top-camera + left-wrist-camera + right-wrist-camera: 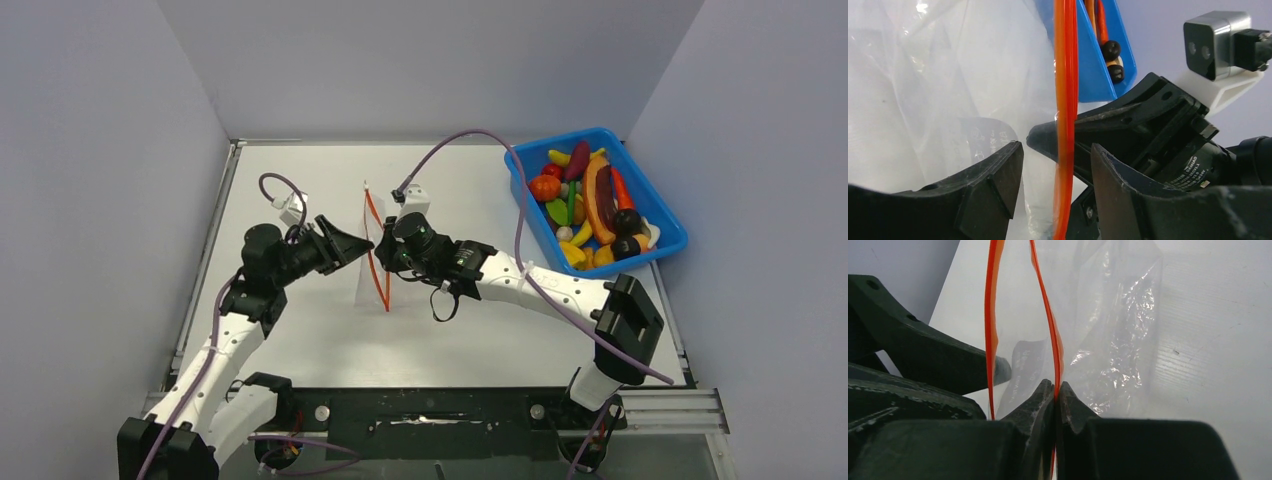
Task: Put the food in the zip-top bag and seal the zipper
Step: Open the zipper of the food storage bag.
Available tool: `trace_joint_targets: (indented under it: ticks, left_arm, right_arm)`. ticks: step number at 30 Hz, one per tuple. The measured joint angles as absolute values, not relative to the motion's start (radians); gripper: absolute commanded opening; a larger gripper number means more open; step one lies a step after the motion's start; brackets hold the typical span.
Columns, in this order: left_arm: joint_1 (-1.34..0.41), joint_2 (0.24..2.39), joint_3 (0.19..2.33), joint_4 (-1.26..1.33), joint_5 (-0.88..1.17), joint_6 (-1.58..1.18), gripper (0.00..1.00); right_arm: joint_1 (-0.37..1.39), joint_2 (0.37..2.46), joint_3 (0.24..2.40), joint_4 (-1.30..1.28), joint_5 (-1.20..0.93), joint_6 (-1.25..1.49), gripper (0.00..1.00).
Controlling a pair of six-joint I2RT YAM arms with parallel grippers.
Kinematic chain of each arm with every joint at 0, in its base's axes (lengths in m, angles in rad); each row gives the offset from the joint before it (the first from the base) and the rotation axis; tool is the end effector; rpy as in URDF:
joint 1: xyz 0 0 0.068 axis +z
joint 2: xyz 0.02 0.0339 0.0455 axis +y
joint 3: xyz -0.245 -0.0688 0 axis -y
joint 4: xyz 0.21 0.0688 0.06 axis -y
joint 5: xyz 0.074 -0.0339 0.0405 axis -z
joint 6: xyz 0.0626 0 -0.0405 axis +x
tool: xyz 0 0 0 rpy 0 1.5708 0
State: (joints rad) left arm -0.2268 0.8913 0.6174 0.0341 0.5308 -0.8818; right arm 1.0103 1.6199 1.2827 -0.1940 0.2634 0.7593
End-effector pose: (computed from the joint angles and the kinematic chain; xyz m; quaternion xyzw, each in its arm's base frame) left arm 0.1963 -0.0778 0.2746 -0.0908 0.7708 -0.4890 0.3980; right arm 0.2084 0.3013 0.2772 -0.0430 0.8618 0.3088 0.4001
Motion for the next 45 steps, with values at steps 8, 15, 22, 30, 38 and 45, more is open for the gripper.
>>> trace_joint_targets:
  ticks: [8,15,22,30,38,45]
  left_arm:
    - [-0.227,0.945,0.601,0.051,0.555,-0.835,0.55]
    - [-0.227,0.99,0.638,-0.05,0.472,-0.745,0.27]
    - [-0.228,0.965,0.759,-0.243,0.188,-0.603,0.0]
    - [-0.228,0.918,0.781,-0.352,-0.011,-0.509,0.0]
    - [-0.228,0.879,0.795,-0.347,-0.02,-0.444,0.0]
    - [-0.231,0.83,0.803,-0.316,-0.053,-0.404,0.0]
  right_arm:
    - [1.018,1.634,1.308,-0.204,0.275,0.751,0.0]
    - [1.029,1.641,1.322,-0.213,0.297,0.729,0.0]
    - [1.01,1.65,1.372,-0.338,0.345,0.702,0.0]
    - [0.987,1.59,1.394,-0.398,0.421,0.691,0.01]
    - [0.973,1.598,1.334,-0.308,0.331,0.699,0.14]
    - [0.96,1.618,1.323,-0.198,0.205,0.713,0.31]
